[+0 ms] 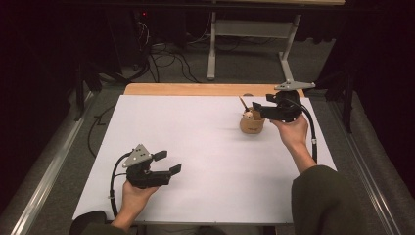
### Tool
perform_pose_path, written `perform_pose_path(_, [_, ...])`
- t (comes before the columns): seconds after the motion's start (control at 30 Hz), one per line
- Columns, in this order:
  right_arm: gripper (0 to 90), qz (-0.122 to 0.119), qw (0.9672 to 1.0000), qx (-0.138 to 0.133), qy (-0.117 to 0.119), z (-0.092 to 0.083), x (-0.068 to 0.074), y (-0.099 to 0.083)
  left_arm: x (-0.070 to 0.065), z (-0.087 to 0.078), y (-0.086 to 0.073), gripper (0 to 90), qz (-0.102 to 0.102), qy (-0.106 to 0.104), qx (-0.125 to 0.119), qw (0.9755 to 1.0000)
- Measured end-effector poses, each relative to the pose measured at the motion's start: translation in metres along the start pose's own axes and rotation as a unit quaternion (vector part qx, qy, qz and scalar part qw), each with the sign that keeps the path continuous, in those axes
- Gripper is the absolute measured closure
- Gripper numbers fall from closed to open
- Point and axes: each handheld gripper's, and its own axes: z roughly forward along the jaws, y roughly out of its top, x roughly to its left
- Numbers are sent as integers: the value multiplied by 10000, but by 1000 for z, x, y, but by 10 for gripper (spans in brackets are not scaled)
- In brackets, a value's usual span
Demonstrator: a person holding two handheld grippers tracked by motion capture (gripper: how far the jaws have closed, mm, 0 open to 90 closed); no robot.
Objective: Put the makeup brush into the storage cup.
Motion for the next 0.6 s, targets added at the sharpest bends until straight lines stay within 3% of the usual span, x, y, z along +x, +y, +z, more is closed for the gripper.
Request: perform_pose_path(0.6, [379, 23, 10000, -53, 31, -11, -1, -10, 0, -1, 0, 256, 12, 40, -20, 10000])
